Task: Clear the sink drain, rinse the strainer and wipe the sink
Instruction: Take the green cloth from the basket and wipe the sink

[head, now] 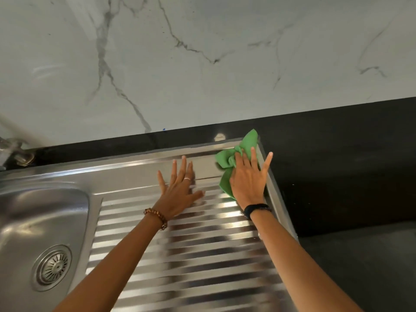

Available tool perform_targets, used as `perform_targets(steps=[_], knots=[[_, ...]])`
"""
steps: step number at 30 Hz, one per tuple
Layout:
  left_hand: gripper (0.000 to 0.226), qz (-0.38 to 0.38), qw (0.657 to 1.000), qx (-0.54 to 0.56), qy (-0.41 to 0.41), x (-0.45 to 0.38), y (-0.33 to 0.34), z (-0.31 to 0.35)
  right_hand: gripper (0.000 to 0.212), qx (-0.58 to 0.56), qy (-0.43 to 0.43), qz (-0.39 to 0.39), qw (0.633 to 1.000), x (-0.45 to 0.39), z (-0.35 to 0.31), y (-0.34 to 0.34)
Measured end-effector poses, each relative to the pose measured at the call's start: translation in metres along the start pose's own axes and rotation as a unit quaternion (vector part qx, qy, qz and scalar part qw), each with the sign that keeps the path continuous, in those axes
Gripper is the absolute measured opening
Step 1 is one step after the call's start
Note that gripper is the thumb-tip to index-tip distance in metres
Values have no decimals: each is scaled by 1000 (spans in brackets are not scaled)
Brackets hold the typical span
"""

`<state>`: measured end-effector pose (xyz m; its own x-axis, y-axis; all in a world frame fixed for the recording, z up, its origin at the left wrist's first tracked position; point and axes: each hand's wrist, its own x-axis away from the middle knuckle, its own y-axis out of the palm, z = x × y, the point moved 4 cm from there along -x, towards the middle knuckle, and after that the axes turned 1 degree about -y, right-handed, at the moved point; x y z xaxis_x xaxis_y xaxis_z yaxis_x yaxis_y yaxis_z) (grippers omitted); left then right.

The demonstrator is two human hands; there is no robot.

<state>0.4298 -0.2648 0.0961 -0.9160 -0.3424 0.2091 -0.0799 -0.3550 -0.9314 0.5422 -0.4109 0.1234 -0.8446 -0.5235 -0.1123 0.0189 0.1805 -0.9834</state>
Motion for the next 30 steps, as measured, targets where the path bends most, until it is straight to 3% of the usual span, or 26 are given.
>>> perform_targets(steps=[4, 8, 19, 24, 30], knots=[[105, -66, 997, -12, 33, -19, 10, 49, 50, 24, 34, -7, 999, 19, 4, -5], [116, -156, 988, 5, -4, -21, 21, 58, 48, 18, 31, 17, 999, 55, 8, -10], [126, -164, 986, 11, -3, -22, 23, 57, 60, 2, 16, -34, 999, -5, -2, 9], [125, -169, 985, 23, -5, -20, 20, 58, 46, -33, -117, -50, 991, 13, 22, 2], [126, -172, 985, 20, -5, -22, 24, 55, 47, -40, -53, -44, 997, 51, 24, -2]])
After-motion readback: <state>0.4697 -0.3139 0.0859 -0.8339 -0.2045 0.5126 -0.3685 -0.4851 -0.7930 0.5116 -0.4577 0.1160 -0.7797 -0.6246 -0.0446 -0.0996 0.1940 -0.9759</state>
